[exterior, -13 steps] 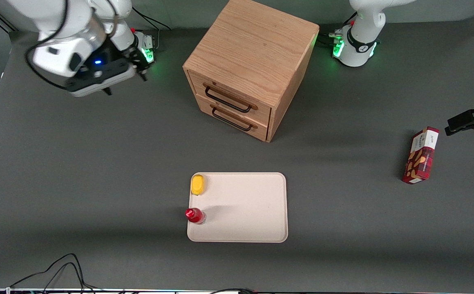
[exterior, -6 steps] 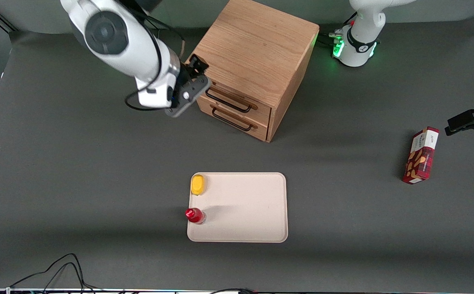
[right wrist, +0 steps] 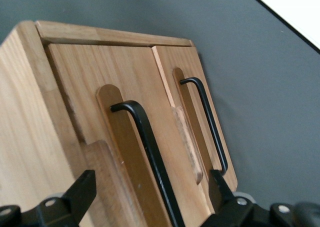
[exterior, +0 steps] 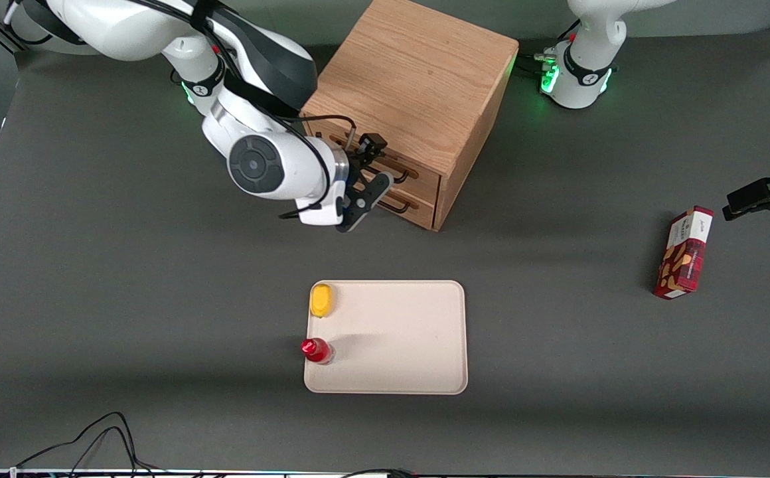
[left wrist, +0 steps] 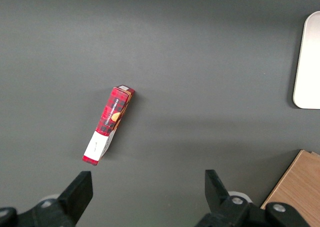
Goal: Open upper drawer
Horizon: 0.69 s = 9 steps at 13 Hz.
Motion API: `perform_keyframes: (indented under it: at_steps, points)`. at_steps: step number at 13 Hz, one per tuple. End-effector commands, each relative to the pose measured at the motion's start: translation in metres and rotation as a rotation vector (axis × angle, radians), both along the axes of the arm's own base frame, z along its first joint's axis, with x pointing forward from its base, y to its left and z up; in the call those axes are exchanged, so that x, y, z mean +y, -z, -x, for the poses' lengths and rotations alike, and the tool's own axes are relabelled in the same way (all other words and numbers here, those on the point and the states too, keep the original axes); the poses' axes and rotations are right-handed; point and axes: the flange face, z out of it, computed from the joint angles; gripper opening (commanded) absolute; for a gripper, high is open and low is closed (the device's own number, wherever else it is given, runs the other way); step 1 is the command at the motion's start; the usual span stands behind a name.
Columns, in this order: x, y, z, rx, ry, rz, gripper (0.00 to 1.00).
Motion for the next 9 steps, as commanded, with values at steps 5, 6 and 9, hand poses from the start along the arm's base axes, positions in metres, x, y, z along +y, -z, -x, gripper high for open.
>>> perform_keyframes:
  at_steps: [5, 6, 9]
  points:
    - [-0.011, 0.018, 0.004, -0.056, -0.125, -0.041, 1.0]
    - [-0.013, 0.02, 0.002, -0.073, -0.148, -0.042, 1.0]
    - [-0.015, 0.028, 0.005, -0.091, -0.164, -0.02, 1.0]
